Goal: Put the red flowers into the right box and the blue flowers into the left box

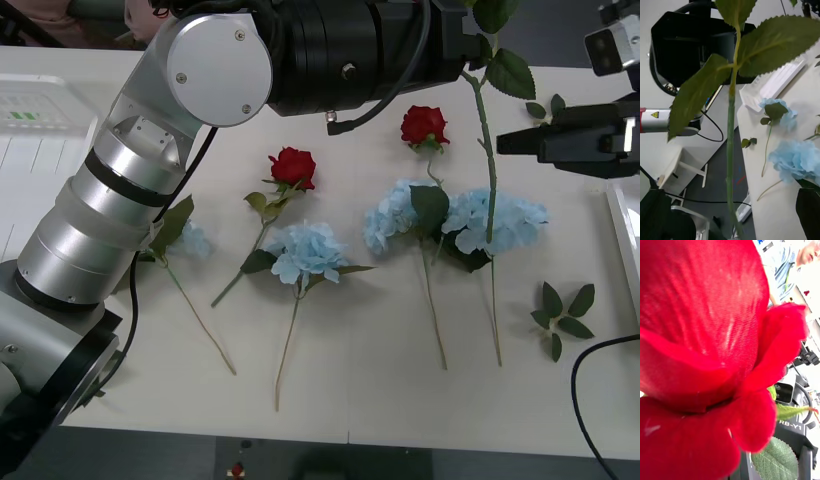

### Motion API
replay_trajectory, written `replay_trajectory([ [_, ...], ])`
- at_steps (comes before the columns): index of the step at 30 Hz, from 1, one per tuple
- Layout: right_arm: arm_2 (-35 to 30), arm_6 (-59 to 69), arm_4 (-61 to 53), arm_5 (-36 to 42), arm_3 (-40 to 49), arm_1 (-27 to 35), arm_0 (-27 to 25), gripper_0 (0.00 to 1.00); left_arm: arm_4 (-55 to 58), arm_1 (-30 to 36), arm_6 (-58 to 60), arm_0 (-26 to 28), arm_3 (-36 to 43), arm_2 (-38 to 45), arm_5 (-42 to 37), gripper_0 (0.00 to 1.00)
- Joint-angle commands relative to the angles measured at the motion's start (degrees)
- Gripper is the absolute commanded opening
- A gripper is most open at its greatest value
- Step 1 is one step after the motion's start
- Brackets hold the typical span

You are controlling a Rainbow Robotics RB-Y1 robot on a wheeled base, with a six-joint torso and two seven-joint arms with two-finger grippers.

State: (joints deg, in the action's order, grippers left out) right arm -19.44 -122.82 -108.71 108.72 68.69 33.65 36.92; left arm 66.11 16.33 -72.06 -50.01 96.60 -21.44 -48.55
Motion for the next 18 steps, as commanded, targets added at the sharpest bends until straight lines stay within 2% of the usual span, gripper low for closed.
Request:
replay_trajectory([
  [1, 0.0, 3.5, 2.1, -1.6, 3.9, -2.4, 1.9, 1.00, 0.5, 0.1, -0.6, -1.2, 1.7, -0.2, 0.0, 0.00],
  [2, 0.1, 3.6, 2.4, -1.8, 3.9, -2.7, 2.0, 1.00, 0.5, 0.1, -0.6, -1.2, 1.7, -0.2, 0.0, 0.00],
  [4, 0.3, 3.7, 2.8, -2.3, 3.9, -3.2, 2.0, 0.94, 0.5, 0.1, -0.6, -1.2, 1.7, -0.2, 0.0, 0.00],
  [6, 0.5, 3.9, 3.2, -2.6, 3.9, -3.4, 2.1, 0.54, 0.5, 0.1, -0.6, -1.2, 1.7, -0.2, 0.0, 0.00],
  [7, 0.9, 3.9, 3.2, -2.9, 3.9, -3.4, 2.0, 0.19, 0.5, 0.1, -0.6, -1.2, 1.7, -0.2, 0.0, 0.00],
  [8, 1.2, 4.0, 3.2, -2.9, 3.8, -3.4, 2.1, 0.00, 0.5, 0.1, -0.6, -1.2, 1.7, -0.2, 0.0, 0.00],
  [18, 1.1, 4.7, 3.2, -2.9, 3.9, -3.4, 2.0, 0.00, 0.5, 0.1, -0.6, -1.2, 1.7, -0.2, 0.0, 0.00],
])
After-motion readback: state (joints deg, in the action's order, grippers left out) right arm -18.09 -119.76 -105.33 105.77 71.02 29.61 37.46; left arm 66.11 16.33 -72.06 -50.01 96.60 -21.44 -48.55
